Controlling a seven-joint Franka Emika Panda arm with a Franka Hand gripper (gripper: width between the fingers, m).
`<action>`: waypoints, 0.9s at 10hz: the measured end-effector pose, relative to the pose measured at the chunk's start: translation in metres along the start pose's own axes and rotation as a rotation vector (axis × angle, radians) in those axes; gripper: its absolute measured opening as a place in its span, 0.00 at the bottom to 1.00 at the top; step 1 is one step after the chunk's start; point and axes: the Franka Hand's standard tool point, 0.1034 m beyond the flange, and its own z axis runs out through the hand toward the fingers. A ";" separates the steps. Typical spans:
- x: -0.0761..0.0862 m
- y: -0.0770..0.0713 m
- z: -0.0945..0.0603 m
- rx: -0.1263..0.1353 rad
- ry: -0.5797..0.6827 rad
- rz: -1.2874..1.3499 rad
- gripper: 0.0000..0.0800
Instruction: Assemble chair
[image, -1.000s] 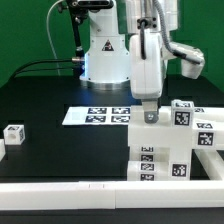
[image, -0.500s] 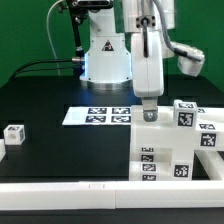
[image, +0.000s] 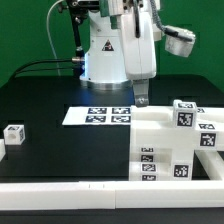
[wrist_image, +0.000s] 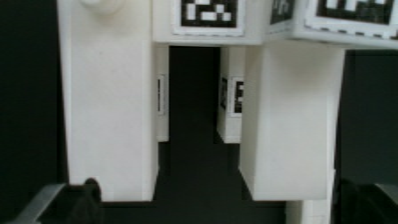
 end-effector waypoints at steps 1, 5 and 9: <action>0.003 0.001 0.000 0.001 0.002 -0.040 0.81; 0.105 0.034 -0.004 -0.001 0.014 -0.701 0.81; 0.106 0.033 0.000 0.007 0.044 -0.992 0.81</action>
Offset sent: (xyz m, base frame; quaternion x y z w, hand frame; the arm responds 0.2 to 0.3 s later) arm -0.0536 -0.1000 -0.0046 0.0259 -0.0448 -0.2961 0.9538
